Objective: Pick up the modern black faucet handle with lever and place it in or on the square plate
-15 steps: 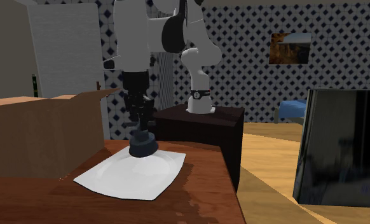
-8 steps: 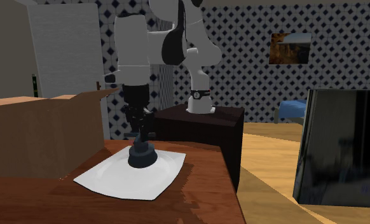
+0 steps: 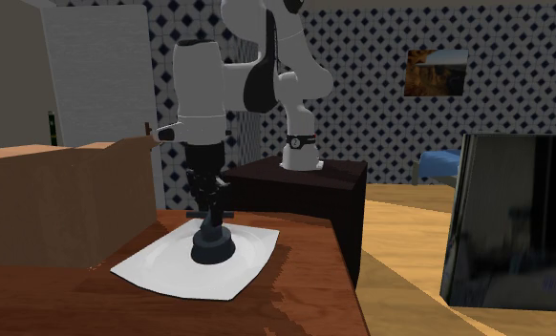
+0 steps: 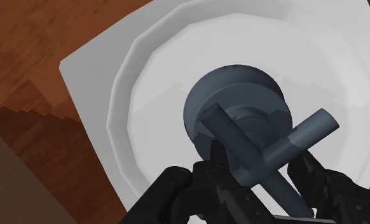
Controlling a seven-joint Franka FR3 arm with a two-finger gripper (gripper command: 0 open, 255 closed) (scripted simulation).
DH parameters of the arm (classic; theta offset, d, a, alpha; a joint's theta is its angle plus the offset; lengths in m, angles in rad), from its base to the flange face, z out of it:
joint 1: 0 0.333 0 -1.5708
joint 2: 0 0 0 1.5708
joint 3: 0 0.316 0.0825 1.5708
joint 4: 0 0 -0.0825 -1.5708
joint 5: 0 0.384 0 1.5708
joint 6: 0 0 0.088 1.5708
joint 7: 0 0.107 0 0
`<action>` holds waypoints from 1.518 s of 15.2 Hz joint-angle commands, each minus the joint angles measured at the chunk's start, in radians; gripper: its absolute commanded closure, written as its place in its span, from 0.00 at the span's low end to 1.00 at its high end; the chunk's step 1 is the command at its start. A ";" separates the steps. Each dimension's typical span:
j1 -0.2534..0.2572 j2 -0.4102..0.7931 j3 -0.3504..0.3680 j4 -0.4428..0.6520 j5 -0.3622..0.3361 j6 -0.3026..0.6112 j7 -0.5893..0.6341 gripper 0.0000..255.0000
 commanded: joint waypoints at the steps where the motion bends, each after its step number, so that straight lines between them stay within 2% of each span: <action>1: 0.001 0.006 0.000 0.000 0.000 0.002 0.001 1.00; 5: 0.001 0.006 0.000 0.000 0.000 0.002 0.001 1.00; 6: 0.002 0.007 0.000 0.000 0.000 0.002 0.001 0.00; 11: 0.001 0.006 0.000 0.000 0.000 0.002 0.001 0.00; 15: -0.012 -0.088 0.025 0.001 0.031 -0.093 -0.020 0.00; 23: -0.012 -0.088 0.025 0.001 0.032 -0.093 -0.020 0.00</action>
